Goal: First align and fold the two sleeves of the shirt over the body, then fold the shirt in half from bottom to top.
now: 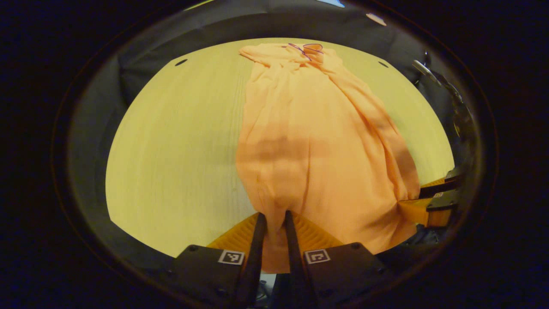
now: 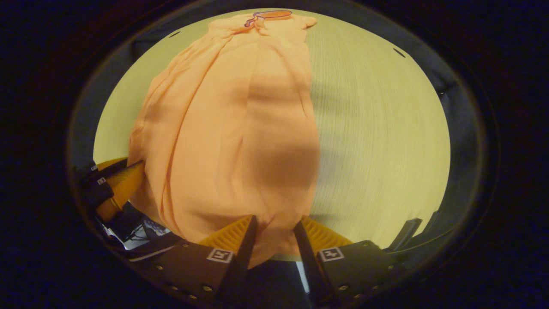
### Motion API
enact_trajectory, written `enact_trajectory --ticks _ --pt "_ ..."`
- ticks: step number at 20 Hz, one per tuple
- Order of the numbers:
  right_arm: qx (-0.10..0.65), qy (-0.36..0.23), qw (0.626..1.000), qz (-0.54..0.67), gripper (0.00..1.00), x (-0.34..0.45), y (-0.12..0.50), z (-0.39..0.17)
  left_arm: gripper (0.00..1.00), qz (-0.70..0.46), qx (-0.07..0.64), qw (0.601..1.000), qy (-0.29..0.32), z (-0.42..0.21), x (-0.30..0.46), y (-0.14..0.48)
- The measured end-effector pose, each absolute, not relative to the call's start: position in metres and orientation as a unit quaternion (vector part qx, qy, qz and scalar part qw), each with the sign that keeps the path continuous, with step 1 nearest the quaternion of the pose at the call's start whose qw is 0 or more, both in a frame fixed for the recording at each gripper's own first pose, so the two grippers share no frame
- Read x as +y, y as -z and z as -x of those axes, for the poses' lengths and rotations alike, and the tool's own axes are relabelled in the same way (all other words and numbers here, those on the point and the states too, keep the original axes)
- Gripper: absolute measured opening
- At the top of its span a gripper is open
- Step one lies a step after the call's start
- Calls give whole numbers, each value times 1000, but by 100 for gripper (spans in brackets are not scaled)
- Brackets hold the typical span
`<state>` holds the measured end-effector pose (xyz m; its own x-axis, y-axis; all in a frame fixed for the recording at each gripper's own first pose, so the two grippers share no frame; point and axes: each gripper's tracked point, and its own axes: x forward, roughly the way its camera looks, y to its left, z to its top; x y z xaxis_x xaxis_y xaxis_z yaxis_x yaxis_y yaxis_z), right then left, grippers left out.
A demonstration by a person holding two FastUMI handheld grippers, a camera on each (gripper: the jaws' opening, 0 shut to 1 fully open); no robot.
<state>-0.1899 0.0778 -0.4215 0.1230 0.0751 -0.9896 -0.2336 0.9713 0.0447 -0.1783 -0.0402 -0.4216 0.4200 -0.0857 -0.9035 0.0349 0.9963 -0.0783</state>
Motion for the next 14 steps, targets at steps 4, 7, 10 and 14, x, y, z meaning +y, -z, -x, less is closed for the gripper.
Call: enact_trajectory --ticks 4,7,10,14 --pt "655 -99 748 30 11 77 419 189 13 37 537 842 35 176 -39 419" --pt "651 -97 752 24 2 79 422 187 7 57 541 838 30 177 -38 421" --pt "646 -95 757 17 2 78 417 184 6 71 544 836 26 173 -34 417" --pt "617 -88 782 -3 2 73 389 153 6 79 518 851 11 136 -15 393"
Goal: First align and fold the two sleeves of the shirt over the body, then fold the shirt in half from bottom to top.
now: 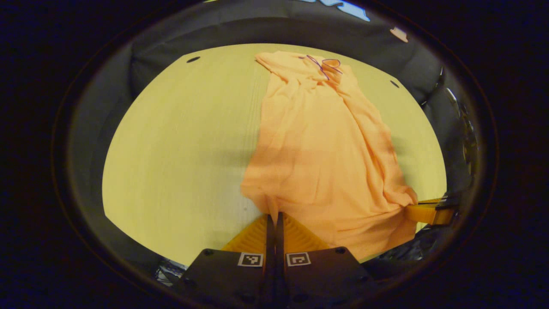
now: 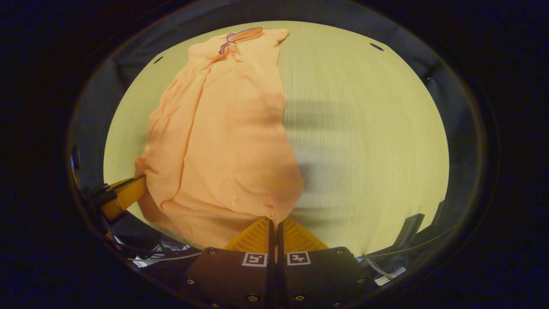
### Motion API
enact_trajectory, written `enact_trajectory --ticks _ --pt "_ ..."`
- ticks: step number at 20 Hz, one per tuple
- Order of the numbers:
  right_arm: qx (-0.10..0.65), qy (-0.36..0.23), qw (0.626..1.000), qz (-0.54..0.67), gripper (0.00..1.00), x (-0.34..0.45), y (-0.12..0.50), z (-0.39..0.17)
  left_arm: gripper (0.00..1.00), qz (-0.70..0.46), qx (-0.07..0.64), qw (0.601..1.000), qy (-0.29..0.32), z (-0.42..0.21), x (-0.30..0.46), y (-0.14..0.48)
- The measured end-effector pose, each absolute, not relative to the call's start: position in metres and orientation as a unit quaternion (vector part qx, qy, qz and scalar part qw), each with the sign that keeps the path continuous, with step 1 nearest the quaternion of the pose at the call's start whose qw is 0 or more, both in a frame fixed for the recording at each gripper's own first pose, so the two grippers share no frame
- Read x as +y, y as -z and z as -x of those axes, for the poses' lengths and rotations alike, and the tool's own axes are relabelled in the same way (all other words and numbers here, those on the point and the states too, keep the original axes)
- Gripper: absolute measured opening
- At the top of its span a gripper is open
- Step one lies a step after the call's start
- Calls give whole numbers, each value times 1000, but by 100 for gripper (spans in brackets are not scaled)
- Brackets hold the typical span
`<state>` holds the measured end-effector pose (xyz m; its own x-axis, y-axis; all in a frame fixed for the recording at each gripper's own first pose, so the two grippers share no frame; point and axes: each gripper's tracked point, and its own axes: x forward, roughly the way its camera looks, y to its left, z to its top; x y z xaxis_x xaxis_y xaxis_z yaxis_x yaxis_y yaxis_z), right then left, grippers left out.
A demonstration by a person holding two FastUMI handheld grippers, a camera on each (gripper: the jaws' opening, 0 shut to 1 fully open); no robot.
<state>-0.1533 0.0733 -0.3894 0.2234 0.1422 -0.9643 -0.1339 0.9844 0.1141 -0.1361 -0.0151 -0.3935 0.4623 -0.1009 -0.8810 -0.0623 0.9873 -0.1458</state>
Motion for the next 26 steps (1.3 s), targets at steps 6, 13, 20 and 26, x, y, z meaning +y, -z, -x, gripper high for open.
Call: enact_trajectory --ticks 6,13,20,26 --pt "576 -96 812 -22 2 80 346 90 6 92 476 875 10 65 -4 355" --pt "503 -107 857 -30 2 101 285 -31 6 98 423 901 7 -30 14 311" --pt "440 -99 892 -41 2 112 246 -146 5 103 369 924 3 -137 36 281" --pt "398 -87 911 -56 2 118 237 -220 6 97 323 941 2 -220 47 266"
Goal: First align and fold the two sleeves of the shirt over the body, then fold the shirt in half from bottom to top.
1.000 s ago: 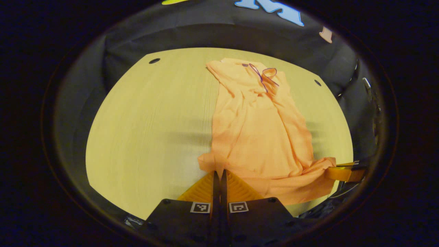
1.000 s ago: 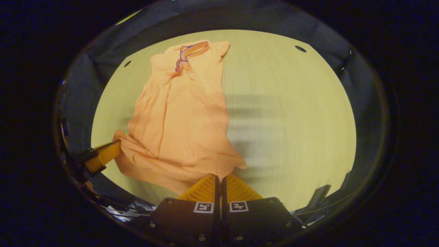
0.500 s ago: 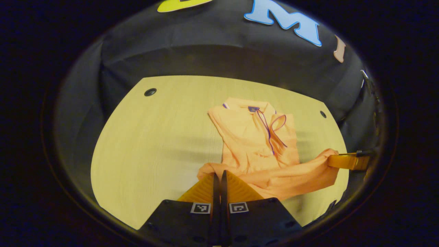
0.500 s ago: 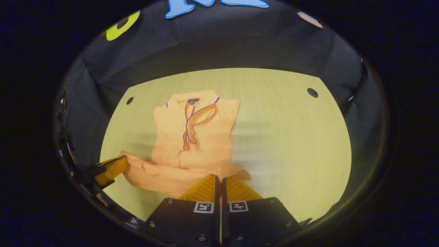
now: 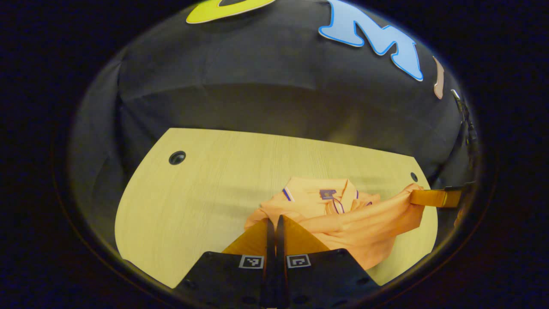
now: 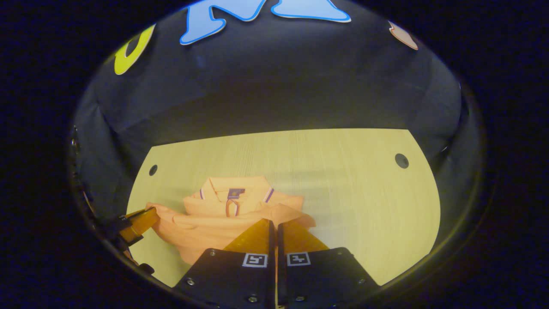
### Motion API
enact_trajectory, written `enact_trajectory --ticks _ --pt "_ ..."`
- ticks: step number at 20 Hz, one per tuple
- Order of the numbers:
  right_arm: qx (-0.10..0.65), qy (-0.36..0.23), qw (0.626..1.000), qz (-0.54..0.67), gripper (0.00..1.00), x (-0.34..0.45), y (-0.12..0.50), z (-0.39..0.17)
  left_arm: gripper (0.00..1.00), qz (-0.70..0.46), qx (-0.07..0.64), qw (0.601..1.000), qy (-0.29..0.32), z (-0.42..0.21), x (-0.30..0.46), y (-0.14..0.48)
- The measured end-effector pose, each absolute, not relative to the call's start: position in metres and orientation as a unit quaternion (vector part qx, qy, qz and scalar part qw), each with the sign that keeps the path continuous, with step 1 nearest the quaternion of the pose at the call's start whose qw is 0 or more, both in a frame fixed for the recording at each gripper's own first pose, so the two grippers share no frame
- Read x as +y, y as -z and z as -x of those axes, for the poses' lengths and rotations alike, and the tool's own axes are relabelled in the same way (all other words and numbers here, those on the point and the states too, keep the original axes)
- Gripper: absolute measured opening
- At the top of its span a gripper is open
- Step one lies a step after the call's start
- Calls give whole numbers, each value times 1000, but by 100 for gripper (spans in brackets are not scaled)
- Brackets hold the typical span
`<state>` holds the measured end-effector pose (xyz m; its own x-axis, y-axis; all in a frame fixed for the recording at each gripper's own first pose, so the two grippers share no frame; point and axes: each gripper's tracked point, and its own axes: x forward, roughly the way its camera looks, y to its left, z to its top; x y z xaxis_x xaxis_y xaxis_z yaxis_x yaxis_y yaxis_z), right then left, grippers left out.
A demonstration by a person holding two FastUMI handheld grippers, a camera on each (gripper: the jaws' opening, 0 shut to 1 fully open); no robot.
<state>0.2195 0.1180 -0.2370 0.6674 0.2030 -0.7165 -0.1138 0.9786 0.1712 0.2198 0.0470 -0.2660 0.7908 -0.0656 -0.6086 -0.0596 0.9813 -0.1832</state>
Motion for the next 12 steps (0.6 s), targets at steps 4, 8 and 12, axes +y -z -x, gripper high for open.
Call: enact_trajectory --ticks 4,8,12 --pt "376 -73 921 -68 2 119 248 -261 5 74 280 957 5 -269 44 265" --pt "365 -61 926 -74 2 117 267 -284 5 71 267 961 8 -293 38 284" --pt "364 -57 927 -72 2 117 270 -281 5 54 266 962 11 -313 33 304"
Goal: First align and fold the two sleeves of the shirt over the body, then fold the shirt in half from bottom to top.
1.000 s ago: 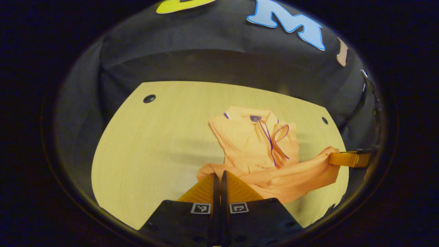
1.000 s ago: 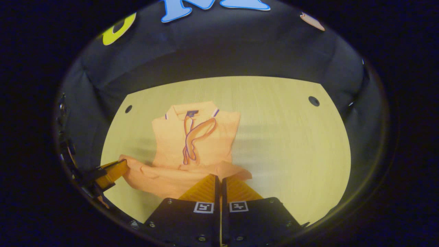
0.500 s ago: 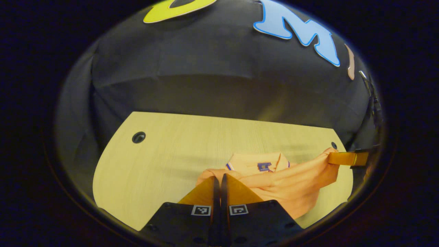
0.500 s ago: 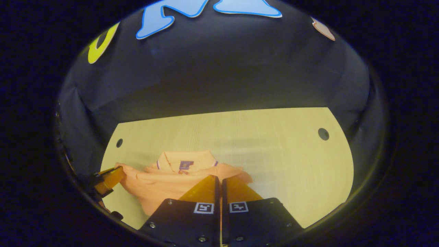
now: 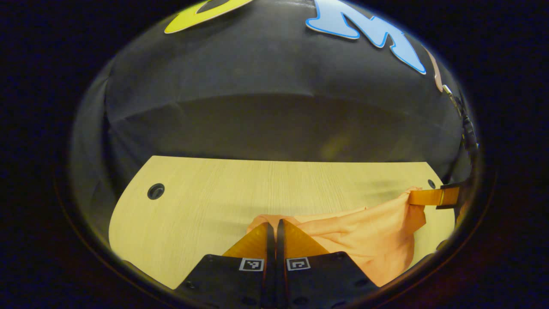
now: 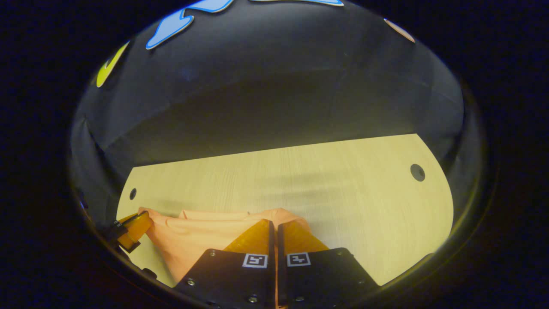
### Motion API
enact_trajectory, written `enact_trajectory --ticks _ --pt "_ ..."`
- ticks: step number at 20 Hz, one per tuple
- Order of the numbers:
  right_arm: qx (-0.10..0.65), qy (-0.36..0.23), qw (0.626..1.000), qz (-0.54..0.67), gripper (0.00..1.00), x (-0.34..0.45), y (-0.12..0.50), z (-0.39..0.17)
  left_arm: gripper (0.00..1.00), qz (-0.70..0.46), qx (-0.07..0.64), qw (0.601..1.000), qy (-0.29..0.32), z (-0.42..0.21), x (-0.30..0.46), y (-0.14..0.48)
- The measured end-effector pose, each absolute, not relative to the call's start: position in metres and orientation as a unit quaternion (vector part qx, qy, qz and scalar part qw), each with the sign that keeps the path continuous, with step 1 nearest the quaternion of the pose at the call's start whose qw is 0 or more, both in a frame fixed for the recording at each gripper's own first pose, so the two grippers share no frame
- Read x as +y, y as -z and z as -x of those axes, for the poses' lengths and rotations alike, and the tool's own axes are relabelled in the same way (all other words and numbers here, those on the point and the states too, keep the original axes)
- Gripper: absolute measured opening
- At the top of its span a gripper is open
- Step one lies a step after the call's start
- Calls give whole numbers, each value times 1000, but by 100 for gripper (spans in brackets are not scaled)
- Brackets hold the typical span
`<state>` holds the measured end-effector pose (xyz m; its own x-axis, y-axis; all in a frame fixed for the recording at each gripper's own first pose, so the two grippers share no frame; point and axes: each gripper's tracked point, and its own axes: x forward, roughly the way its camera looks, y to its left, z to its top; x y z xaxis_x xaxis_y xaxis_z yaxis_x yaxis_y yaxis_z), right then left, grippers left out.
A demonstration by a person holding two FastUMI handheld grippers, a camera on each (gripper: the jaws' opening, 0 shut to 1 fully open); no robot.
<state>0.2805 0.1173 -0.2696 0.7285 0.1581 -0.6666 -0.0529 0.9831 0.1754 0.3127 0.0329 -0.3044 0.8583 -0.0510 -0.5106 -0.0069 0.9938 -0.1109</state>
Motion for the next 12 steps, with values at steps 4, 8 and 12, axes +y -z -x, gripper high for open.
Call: enact_trajectory --ticks 4,8,12 --pt "366 -70 925 -67 6 118 259 -279 6 59 286 956 34 -311 21 321" --pt "349 -73 934 -37 45 111 242 -272 62 87 292 952 35 -307 15 321" --pt "331 -82 939 -33 53 116 221 -256 70 104 282 953 32 -289 19 296"
